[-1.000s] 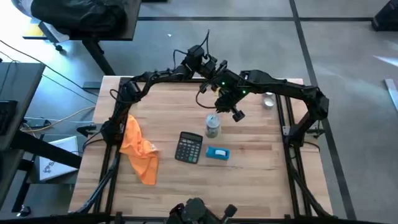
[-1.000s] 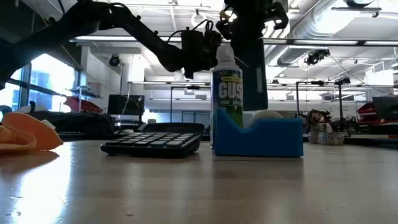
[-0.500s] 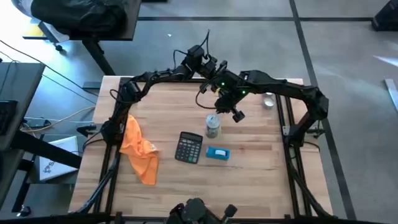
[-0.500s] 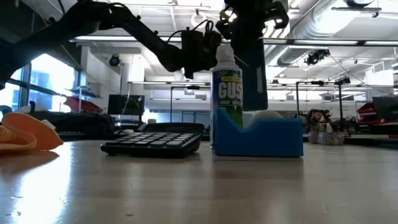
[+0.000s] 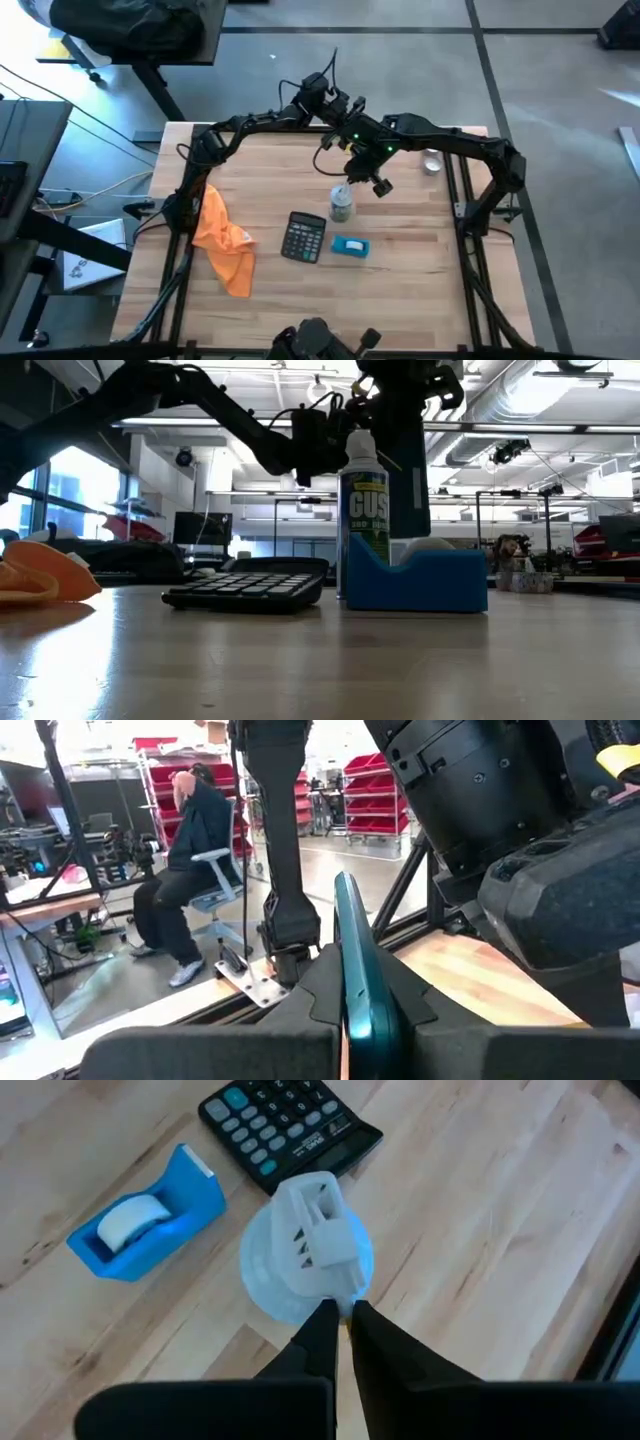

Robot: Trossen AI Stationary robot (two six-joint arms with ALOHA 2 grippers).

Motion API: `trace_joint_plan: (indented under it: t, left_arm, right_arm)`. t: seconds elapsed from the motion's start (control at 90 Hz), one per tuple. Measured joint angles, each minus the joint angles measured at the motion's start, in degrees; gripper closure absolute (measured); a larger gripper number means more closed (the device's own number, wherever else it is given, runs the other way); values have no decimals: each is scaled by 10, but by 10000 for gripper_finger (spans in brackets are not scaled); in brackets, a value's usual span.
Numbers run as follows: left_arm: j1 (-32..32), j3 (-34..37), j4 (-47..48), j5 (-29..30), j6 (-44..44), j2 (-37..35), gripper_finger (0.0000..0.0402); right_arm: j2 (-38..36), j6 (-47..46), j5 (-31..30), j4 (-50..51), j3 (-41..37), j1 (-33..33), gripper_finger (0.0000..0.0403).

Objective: Apply microfiber cloth
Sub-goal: Spray the back of the cellphone with spray bottle

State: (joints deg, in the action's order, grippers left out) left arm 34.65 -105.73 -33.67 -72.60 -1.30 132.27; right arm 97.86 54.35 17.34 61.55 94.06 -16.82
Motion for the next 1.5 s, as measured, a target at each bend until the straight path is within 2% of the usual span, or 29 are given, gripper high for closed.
trace_joint_plan:
  t: [0.478, 0.711, 0.911, 1.156, 1.278, 1.5]
  left_arm:
    - [1, 0, 8, 0, 0, 0, 401]
    - [-6, 0, 83, 0, -61, 0, 401]
    - [-20, 0, 88, -29, -85, -1, 401]
    - [-41, 0, 82, 34, -145, 2, 401]
    - [-38, 0, 72, 40, -130, 2, 401]
    - [-36, 0, 133, 43, -135, 9, 401]
  right_arm:
    - [7, 0, -2, 0, 0, 0, 403]
    - [7, 0, -3, -1, 0, 0, 403]
    - [8, 0, -3, -1, 0, 0, 403]
    - [8, 0, -4, -2, 0, 0, 403]
    - [8, 0, -5, -2, 0, 0, 403]
    - [8, 0, -5, -2, 0, 0, 403]
